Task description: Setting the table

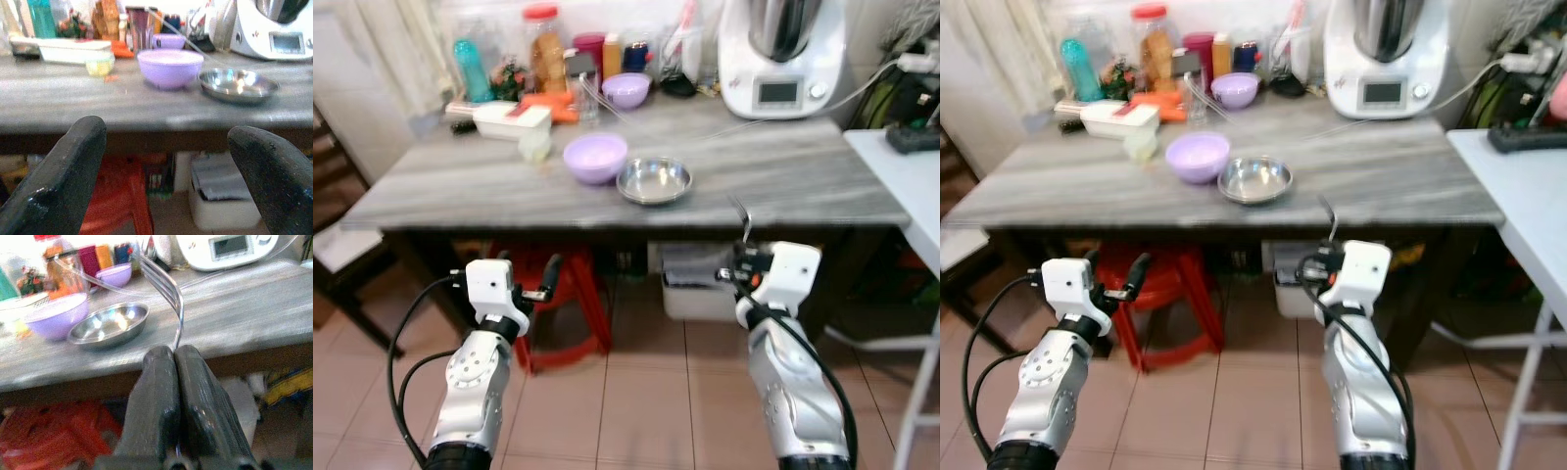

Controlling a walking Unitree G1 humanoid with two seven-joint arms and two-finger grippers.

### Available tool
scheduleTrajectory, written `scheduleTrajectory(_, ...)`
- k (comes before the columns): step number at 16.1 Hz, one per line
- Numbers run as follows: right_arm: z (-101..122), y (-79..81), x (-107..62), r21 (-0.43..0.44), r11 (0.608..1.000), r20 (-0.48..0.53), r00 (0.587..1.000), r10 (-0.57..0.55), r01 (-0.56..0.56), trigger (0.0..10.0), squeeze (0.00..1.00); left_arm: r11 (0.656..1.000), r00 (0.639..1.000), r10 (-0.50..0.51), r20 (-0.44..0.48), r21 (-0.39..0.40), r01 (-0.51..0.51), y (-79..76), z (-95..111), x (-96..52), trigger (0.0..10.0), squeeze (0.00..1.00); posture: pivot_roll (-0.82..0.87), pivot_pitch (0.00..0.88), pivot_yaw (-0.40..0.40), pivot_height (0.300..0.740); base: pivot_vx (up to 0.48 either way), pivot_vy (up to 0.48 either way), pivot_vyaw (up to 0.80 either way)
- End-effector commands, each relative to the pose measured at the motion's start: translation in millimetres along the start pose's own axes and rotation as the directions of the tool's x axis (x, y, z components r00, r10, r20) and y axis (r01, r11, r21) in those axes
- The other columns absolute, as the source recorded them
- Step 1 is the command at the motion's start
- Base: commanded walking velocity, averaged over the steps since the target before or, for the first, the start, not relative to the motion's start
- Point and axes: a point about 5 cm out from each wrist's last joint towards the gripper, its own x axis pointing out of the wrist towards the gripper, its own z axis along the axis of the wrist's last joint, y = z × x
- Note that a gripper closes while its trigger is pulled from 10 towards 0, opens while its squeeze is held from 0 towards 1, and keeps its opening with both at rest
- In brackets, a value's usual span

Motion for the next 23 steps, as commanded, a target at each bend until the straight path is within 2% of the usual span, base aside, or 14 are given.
scheduleTrajectory(1,4,-3.8,1.3,-0.006,1.0,0.015,1.0,-0.01,0.011,10.0,0.0,1.0,1.0,-0.019,0.006,-0.002,0.019,-6.5,2,2.9,10.0,0.0,-0.11,0.0,0.079,0.74,0.428,0.0,0.0)
scheduleTrajectory(15,3,-4.4,1.3,-0.015,1.0,0.011,1.0,-0.013,0.013,10.0,0.0,1.0,1.0,-0.029,0.008,-0.009,0.029,-8.8,3,3.7,10.0,0.0,-0.11,0.0,0.08,0.74,0.434,0.0,0.0)
scheduleTrajectory(16,2,-4.5,1.3,-0.016,1.0,0.01,1.0,-0.012,0.013,10.0,0.0,0.999,0.999,-0.024,0.02,-0.021,0.025,-8.4,3,2.1,10.0,0.0,-0.11,0.0,0.08,0.74,0.0,0.0,0.0)
scheduleTrajectory(17,2,-4.6,1.3,-0.017,1.0,0.009,1.0,-0.012,0.012,10.0,0.0,0.999,0.999,-0.035,0.031,-0.001,0.035,-7.6,4,-1.3,10.0,0.0,-0.11,0.0,0.08,0.74,0.0,0.0,0.0)
scheduleTrajectory(23,0,-8.1,-1.3,-0.015,1.0,-0.002,1.0,-0.02,0.02,10.0,0.0,0.999,0.999,-0.043,-0.016,0.032,0.043,2.3,-4,-19.7,10.0,0.0,-0.11,0.0,0.081,0.74,0.0,0.0,0.0)
